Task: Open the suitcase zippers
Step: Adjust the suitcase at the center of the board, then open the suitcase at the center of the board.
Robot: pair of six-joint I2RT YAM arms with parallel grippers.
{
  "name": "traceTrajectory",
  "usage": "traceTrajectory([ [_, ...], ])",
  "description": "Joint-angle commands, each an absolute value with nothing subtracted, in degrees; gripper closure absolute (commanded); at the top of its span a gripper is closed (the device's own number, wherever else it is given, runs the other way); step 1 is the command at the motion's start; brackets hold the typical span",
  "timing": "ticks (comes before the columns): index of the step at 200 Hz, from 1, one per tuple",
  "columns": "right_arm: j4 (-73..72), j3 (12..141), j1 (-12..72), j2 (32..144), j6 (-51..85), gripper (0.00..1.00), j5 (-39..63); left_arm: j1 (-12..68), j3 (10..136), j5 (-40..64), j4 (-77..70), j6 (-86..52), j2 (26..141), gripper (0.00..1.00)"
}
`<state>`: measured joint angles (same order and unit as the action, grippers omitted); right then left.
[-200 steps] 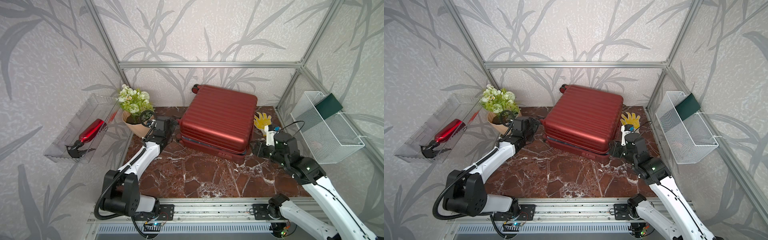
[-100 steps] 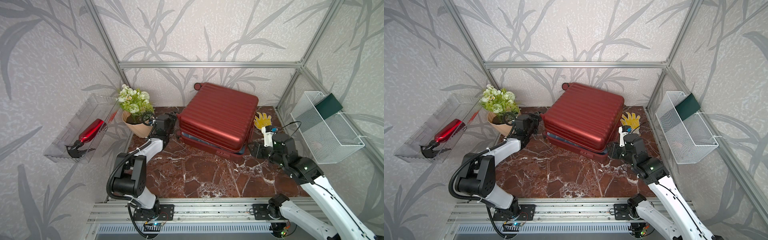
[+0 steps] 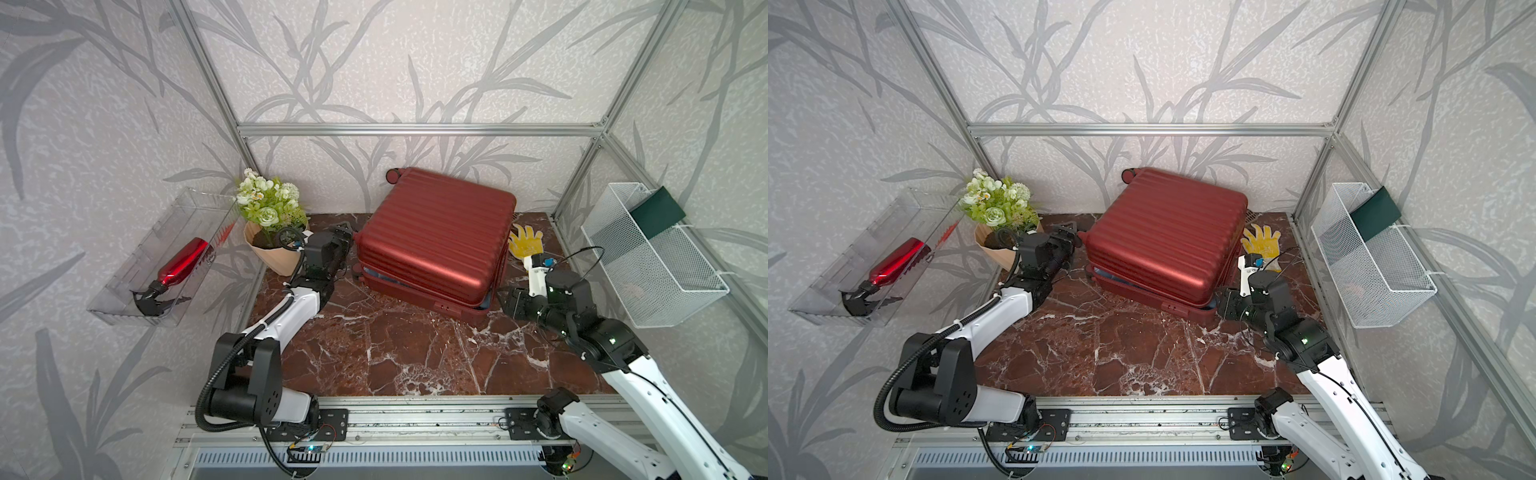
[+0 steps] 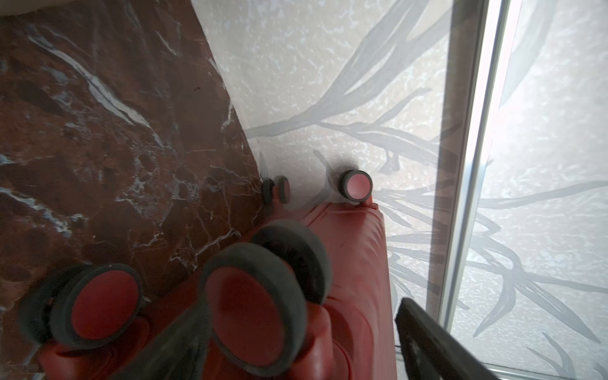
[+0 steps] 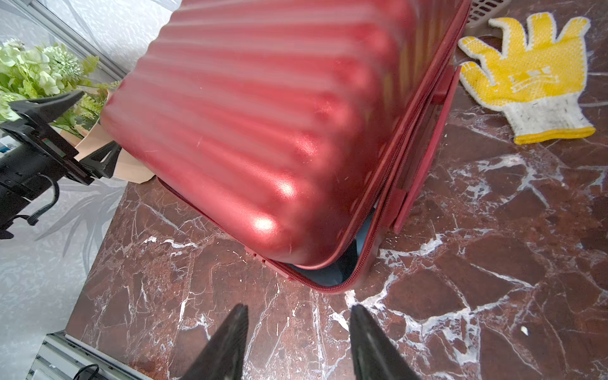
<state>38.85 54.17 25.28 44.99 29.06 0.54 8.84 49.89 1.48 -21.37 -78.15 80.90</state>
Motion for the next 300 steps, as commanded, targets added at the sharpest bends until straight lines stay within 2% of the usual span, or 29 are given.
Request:
traceTrajectory([
  [1, 37.71, 53.96, 25.40, 44.82, 28.90, 0.48, 0.31, 8.64, 50.19, 2.07, -22.07, -77.85, 78.83, 0.12],
  [28, 37.54, 53.81, 25.38, 44.32, 28.60, 0.48, -0.07, 8.56, 51.58, 1.19, -18.27, -74.59, 76.71, 0.08],
  [56, 36.47, 53.25, 25.40, 44.86, 29.20, 0.48, 0.23, 7.82, 55.41, 3.41, -16.53, -74.33, 81.00, 0.01],
  [97, 36.91, 53.41, 25.40, 44.65, 28.88, 0.48, -0.04, 7.56, 58.93, 6.88, -21.15, -76.74, 89.89, 0.01],
  [116, 37.61, 53.96, 25.40, 44.65, 28.45, 0.48, -0.54, 7.56, 61.00, 8.83, -23.16, -78.07, 93.74, 0.08],
  [140, 37.52, 53.88, 25.39, 44.73, 28.30, 0.48, -0.10, 7.56, 62.84, 9.05, -27.03, -79.61, 96.67, 0.22],
  [162, 36.62, 53.79, 25.40, 44.58, 27.63, 0.49, 2.09, 7.57, 64.35, 8.77, -29.12, -79.97, 97.06, 0.48],
  [187, 37.22, 54.73, 25.66, 44.24, 25.78, 0.50, 2.93, 8.23, 64.65, 7.36, -27.92, -77.90, 93.95, 0.69],
  [227, 41.61, 56.91, 26.06, 44.64, 22.77, 0.50, 1.47, 10.04, 60.74, -1.08, -21.63, -74.44, 83.08, 0.75],
  [250, 44.07, 58.28, 28.57, 45.09, 19.41, 0.51, 2.90, 11.25, 58.26, -4.30, -18.87, -73.38, 77.29, 0.76],
  [277, 49.23, 62.53, 38.53, 45.28, 14.86, 0.53, 1.09, 13.02, 56.67, -8.44, -15.30, -71.50, 71.33, 0.77],
  [300, 53.99, 65.69, 49.01, 44.22, 11.25, 0.55, -4.45, 15.52, 57.53, -12.76, -12.27, -68.85, 66.78, 0.79],
])
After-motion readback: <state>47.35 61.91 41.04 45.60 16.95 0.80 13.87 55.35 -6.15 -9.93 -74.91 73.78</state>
